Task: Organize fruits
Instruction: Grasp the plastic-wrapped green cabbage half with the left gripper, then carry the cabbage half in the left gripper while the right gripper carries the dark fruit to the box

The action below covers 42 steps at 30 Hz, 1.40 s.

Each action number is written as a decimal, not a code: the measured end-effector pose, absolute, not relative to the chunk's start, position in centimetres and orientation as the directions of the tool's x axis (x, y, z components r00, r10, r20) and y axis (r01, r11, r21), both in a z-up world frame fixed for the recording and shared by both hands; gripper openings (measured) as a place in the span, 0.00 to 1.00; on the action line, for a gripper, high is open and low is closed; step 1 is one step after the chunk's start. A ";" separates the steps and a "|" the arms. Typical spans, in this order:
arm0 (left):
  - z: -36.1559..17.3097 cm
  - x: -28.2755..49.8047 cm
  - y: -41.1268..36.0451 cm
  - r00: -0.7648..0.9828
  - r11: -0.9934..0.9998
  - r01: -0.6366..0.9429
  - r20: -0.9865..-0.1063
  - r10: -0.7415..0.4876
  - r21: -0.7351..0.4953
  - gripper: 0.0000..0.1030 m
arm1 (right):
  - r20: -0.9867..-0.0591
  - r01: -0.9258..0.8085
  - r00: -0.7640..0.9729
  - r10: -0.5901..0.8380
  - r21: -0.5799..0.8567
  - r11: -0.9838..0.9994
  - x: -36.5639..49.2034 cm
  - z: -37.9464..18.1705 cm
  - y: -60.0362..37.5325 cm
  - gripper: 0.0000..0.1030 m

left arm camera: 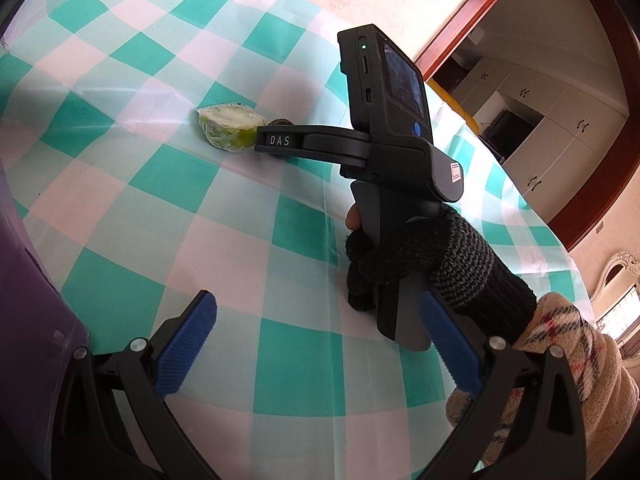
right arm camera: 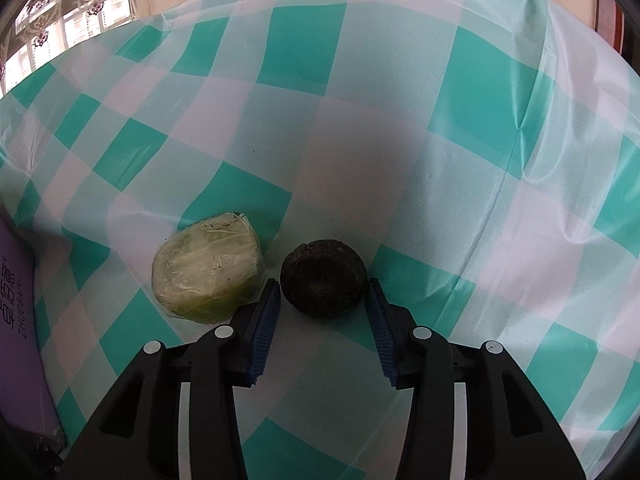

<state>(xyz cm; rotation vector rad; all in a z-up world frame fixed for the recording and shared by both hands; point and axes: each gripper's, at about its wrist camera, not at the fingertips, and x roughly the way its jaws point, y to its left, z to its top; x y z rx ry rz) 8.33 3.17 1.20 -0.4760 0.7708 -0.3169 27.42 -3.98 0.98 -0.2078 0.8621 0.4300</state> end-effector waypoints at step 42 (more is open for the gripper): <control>3.6 19.0 -0.7 0.698 0.940 -0.258 -0.715 0.021 -0.224 0.58 | -0.628 -0.181 0.633 0.452 0.448 0.875 21.9 0.9 -19.0 0.38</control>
